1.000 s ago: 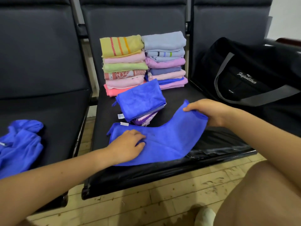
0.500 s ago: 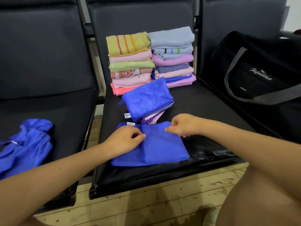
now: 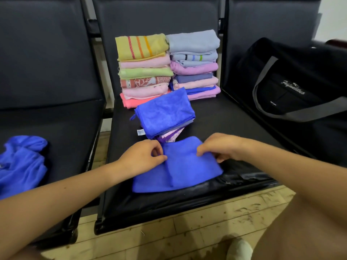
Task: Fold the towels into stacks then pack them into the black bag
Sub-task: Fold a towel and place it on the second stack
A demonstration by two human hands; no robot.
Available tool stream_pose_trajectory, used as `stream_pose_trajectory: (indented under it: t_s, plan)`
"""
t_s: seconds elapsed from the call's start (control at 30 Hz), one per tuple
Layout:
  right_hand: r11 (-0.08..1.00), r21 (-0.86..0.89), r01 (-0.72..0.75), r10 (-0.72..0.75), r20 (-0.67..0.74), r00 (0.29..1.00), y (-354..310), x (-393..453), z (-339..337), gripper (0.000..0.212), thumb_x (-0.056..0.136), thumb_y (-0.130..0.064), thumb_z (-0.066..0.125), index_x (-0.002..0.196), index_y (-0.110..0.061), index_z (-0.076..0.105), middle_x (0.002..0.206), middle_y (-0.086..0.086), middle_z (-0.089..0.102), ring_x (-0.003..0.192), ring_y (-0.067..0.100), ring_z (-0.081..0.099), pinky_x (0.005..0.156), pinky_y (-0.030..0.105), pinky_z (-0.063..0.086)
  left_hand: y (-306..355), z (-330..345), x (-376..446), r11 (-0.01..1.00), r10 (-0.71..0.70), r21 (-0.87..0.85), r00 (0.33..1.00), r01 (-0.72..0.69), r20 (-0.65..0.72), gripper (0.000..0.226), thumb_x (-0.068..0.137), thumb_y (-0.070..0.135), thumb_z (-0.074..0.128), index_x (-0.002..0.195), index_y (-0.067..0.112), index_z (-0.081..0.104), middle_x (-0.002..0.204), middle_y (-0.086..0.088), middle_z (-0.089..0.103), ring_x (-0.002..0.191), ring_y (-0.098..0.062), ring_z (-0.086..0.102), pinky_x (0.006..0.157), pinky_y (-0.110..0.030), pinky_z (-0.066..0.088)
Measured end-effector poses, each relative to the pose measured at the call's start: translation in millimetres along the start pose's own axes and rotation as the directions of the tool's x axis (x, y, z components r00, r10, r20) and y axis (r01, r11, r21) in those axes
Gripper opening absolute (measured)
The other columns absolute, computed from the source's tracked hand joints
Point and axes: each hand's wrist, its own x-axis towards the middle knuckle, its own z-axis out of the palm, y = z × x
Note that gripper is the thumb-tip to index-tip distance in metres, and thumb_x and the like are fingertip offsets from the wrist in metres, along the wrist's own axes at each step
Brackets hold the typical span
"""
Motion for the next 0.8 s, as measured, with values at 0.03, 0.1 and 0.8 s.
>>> stream_pose_trajectory:
  t_s: [0.03, 0.1, 0.8]
  plan:
    - [0.992, 0.125, 0.005, -0.002, -0.026, 1.0, 0, 0, -4, 0.012, 0.075, -0.015, 0.068, 0.072, -0.01, 0.058, 0.069, 0.007, 0.055, 0.059, 0.016, 0.051, 0.049, 0.021, 0.039, 0, -1, -1, 1.0, -0.007, -0.018, 1.0, 0.007, -0.001, 0.014, 0.083, 0.033, 0.07, 0.081, 0.023, 0.061, 0.076, 0.012, 0.059, 0.063, -0.001, 0.053, 0.065, -0.022, 0.043]
    - [0.957, 0.287, 0.045, -0.016, -0.103, 0.995, -2, -3, -15, 0.005, 0.075, -0.011, 0.062, 0.073, -0.007, 0.061, 0.074, 0.012, 0.061, 0.063, 0.021, 0.058, 0.051, 0.022, 0.043, -2, -1, -4, 0.998, -0.033, -0.047, 0.999, 0.034, 0.026, 0.011, 0.084, 0.031, 0.068, 0.084, 0.022, 0.062, 0.075, 0.01, 0.062, 0.061, -0.001, 0.053, 0.063, -0.02, 0.043]
    - [0.963, -0.268, -0.032, 0.03, -0.013, 0.999, -12, 13, 13, 0.047, 0.091, -0.056, 0.051, 0.082, -0.01, 0.056, 0.069, 0.001, 0.055, 0.053, 0.012, 0.047, 0.044, 0.021, 0.04, 14, 15, 10, 0.877, -0.318, -0.367, 0.947, 0.309, 0.037, 0.03, 0.094, 0.023, 0.055, 0.092, -0.006, 0.062, 0.082, -0.011, 0.062, 0.075, -0.018, 0.052, 0.071, -0.034, 0.043]
